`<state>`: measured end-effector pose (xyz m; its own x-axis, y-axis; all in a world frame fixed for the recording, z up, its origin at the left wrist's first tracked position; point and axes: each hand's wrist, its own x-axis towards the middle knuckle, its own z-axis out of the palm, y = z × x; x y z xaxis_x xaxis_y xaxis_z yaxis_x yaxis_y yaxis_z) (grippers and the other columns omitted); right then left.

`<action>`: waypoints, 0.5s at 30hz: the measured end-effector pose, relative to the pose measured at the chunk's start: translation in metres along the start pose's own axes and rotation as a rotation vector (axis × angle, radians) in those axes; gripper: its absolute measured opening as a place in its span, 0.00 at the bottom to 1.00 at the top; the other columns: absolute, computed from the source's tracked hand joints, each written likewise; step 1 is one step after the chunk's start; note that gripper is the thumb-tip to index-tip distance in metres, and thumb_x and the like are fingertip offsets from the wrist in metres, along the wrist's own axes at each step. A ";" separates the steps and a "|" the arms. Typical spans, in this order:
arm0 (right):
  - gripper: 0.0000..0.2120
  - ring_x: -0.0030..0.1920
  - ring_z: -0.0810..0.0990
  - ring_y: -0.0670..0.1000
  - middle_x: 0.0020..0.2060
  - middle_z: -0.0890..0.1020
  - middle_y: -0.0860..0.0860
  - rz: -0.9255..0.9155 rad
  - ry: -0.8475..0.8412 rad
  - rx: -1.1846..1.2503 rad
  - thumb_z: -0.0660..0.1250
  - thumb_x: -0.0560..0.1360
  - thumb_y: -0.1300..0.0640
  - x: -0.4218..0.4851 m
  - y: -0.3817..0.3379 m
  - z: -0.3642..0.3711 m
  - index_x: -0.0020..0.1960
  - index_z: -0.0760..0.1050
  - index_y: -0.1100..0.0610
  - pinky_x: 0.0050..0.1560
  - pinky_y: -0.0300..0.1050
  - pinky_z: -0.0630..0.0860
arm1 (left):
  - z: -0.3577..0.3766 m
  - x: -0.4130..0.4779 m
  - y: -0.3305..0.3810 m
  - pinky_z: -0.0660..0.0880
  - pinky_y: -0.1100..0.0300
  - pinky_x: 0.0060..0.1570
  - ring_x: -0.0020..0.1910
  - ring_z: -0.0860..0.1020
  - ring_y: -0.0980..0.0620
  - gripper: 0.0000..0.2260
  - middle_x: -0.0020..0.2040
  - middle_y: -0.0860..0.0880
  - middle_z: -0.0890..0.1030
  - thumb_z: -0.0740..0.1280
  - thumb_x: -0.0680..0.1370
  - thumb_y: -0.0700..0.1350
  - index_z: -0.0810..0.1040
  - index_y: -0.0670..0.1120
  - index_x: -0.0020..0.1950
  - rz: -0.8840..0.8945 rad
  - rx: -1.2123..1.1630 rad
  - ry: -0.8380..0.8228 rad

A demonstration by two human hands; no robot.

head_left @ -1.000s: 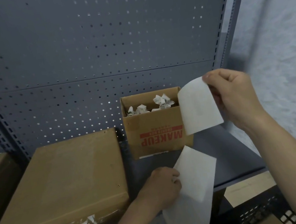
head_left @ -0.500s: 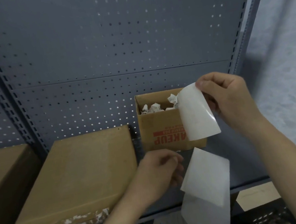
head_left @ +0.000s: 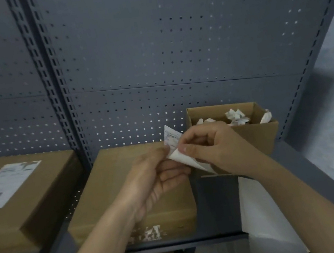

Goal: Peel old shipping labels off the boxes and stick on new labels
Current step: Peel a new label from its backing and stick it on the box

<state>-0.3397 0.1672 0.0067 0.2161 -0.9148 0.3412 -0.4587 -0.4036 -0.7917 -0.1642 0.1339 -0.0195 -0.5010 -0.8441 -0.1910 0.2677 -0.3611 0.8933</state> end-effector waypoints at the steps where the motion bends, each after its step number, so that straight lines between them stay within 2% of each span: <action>1: 0.05 0.36 0.80 0.44 0.37 0.83 0.45 -0.001 -0.021 -0.016 0.68 0.78 0.59 0.001 0.000 0.004 0.47 0.82 0.53 0.37 0.33 0.74 | -0.004 0.000 0.000 0.82 0.51 0.51 0.51 0.84 0.39 0.14 0.50 0.35 0.84 0.59 0.83 0.44 0.79 0.36 0.58 0.008 0.002 0.015; 3: 0.05 0.37 0.80 0.43 0.38 0.84 0.44 0.003 -0.065 -0.027 0.69 0.77 0.59 0.004 0.001 0.011 0.49 0.83 0.55 0.39 0.33 0.74 | -0.013 0.002 -0.001 0.82 0.52 0.49 0.49 0.85 0.40 0.12 0.49 0.35 0.84 0.59 0.83 0.40 0.79 0.35 0.56 0.030 -0.004 0.057; 5: 0.07 0.35 0.78 0.46 0.39 0.84 0.44 0.023 -0.091 -0.052 0.69 0.77 0.56 0.008 0.002 0.016 0.52 0.84 0.56 0.38 0.36 0.74 | -0.022 0.004 0.001 0.84 0.55 0.43 0.43 0.85 0.44 0.10 0.46 0.37 0.85 0.61 0.82 0.39 0.80 0.36 0.53 0.058 0.011 0.105; 7: 0.10 0.34 0.76 0.53 0.40 0.85 0.45 0.027 -0.093 -0.072 0.69 0.76 0.52 0.011 0.004 0.019 0.54 0.84 0.53 0.36 0.48 0.76 | -0.029 0.005 0.003 0.83 0.58 0.38 0.38 0.84 0.48 0.09 0.43 0.39 0.85 0.62 0.82 0.39 0.81 0.37 0.50 0.085 0.040 0.142; 8: 0.11 0.37 0.79 0.58 0.43 0.85 0.47 0.018 -0.094 -0.071 0.69 0.76 0.48 0.013 0.005 0.020 0.55 0.84 0.51 0.40 0.57 0.78 | -0.032 0.006 0.004 0.82 0.58 0.37 0.36 0.83 0.49 0.09 0.41 0.41 0.85 0.62 0.82 0.39 0.81 0.37 0.49 0.097 0.047 0.156; 10: 0.13 0.45 0.79 0.68 0.49 0.85 0.50 0.014 -0.104 -0.035 0.69 0.72 0.41 0.016 0.008 0.022 0.53 0.84 0.45 0.46 0.67 0.77 | -0.039 0.008 0.006 0.83 0.55 0.40 0.38 0.84 0.48 0.09 0.42 0.42 0.86 0.61 0.82 0.38 0.81 0.37 0.51 0.116 0.043 0.179; 11: 0.13 0.46 0.78 0.70 0.49 0.85 0.52 0.025 -0.095 -0.012 0.70 0.70 0.38 0.017 0.009 0.022 0.51 0.83 0.42 0.47 0.69 0.77 | -0.042 0.010 0.008 0.83 0.54 0.40 0.42 0.85 0.46 0.10 0.45 0.42 0.86 0.61 0.83 0.38 0.81 0.36 0.52 0.122 0.036 0.190; 13: 0.11 0.49 0.80 0.66 0.48 0.85 0.50 0.050 -0.009 0.014 0.70 0.69 0.40 0.020 0.010 0.023 0.48 0.84 0.42 0.47 0.61 0.81 | -0.051 0.011 0.011 0.83 0.55 0.41 0.47 0.85 0.45 0.11 0.48 0.41 0.86 0.60 0.83 0.38 0.80 0.35 0.55 0.130 0.032 0.207; 15: 0.07 0.50 0.83 0.50 0.45 0.85 0.44 0.089 0.141 0.000 0.70 0.72 0.48 0.025 0.015 0.023 0.47 0.83 0.48 0.47 0.42 0.82 | -0.061 0.011 0.014 0.83 0.55 0.43 0.48 0.85 0.45 0.11 0.49 0.41 0.86 0.60 0.83 0.38 0.81 0.36 0.55 0.127 0.066 0.202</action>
<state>-0.3216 0.1386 -0.0084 0.0519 -0.9399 0.3376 -0.4709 -0.3211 -0.8217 -0.1156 0.0956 -0.0337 -0.2903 -0.9456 -0.1467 0.2608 -0.2257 0.9386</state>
